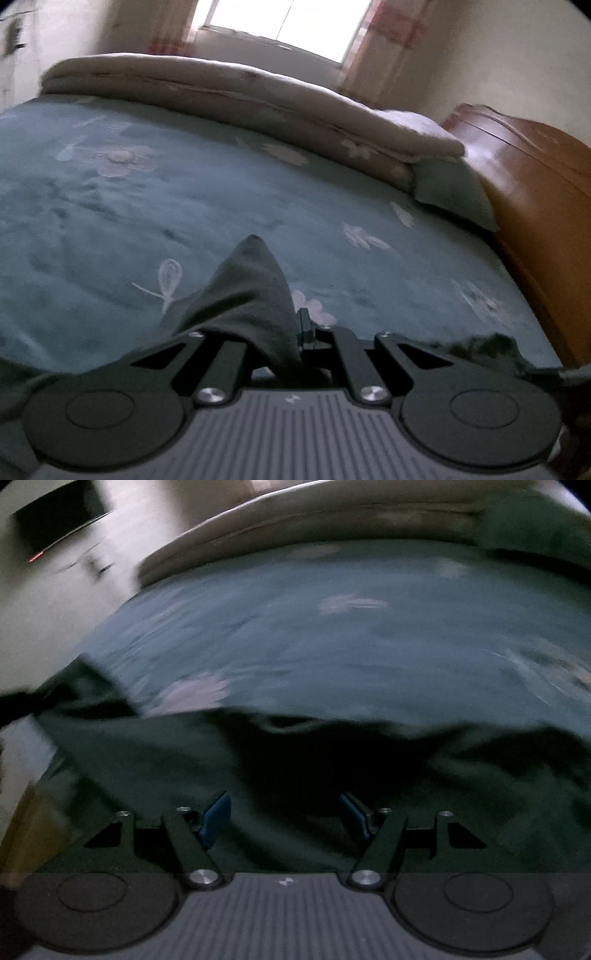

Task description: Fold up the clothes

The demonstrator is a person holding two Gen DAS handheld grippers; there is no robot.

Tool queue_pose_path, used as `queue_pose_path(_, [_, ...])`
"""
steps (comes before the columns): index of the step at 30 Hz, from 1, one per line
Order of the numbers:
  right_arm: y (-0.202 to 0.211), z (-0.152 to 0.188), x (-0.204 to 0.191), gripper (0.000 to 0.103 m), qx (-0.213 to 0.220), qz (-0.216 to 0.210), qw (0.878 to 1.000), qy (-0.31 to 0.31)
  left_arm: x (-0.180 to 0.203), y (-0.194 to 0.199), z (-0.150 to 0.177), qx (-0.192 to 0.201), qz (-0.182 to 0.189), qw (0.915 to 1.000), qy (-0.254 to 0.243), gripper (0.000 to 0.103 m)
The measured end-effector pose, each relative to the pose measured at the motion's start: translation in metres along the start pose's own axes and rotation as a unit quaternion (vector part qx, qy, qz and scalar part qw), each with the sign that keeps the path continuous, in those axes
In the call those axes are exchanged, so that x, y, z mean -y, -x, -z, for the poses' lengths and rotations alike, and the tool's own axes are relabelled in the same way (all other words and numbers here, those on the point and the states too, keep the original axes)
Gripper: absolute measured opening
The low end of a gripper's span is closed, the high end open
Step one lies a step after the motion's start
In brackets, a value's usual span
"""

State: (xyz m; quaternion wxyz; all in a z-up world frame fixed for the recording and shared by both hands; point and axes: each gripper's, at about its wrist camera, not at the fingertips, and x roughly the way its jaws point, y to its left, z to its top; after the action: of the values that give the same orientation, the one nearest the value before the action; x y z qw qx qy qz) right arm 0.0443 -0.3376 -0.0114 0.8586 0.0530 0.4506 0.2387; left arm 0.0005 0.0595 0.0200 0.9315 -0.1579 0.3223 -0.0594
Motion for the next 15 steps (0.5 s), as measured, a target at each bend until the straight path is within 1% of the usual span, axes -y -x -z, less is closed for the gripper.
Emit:
queue_pose_path(2, [0.011, 0.011, -0.001, 0.070, 0.019, 0.035, 0.999, -0.030, -0.002, 0.002, 0.000, -0.005, 0.012, 0.9997, -0.018, 0.003])
queue_pose_path(5, [0.022, 0.032, -0.008, 0.070, 0.028, 0.064, 0.996, -0.052, -0.001, 0.010, 0.000, -0.002, 0.033, 0.9980, -0.054, 0.004])
queue_pose_path(7, [0.028, 0.045, -0.012, 0.070, 0.034, 0.082, 0.994, -0.067, 0.000, 0.015, -0.001, -0.001, 0.046, 0.9967, -0.067, 0.004])
queue_pose_path(10, [0.030, 0.059, -0.018, 0.070, 0.032, 0.087, 0.991, -0.096, 0.002, 0.024, -0.003, -0.002, 0.061, 0.9951, -0.078, 0.004])
queue_pose_path(12, [0.028, 0.063, -0.021, 0.070, 0.024, 0.090, 0.990, -0.106, 0.003, 0.029, -0.003, -0.004, 0.060, 0.9944, -0.087, 0.004])
queue_pose_path(15, [0.027, 0.070, -0.019, 0.070, 0.018, 0.087, 0.988, -0.124, 0.000, 0.032, 0.004, -0.014, 0.050, 0.9940, -0.097, 0.004])
